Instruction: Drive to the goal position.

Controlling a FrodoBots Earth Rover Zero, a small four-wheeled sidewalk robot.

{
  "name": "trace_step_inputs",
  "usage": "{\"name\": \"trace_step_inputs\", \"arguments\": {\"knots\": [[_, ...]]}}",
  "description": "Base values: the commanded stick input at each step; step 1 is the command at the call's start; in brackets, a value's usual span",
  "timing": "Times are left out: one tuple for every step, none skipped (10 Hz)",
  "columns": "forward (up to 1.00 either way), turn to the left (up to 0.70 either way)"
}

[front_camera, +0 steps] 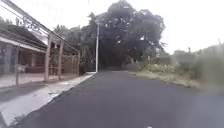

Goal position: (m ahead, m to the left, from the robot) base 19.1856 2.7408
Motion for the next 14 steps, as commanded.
{"name": "trace_step_inputs", "arguments": {"knots": [[0.5,0.0],[0.5,0.0],[0.5,0.0],[0.5,0.0],[0.5,0.0],[0.5,0.0],[0.5,0.0],[0.5,0.0],[0.5,0.0],[0.5,0.0],[0.5,0.0],[0.5,0.0],[0.5,0.0],[0.5,-0.5]]}}
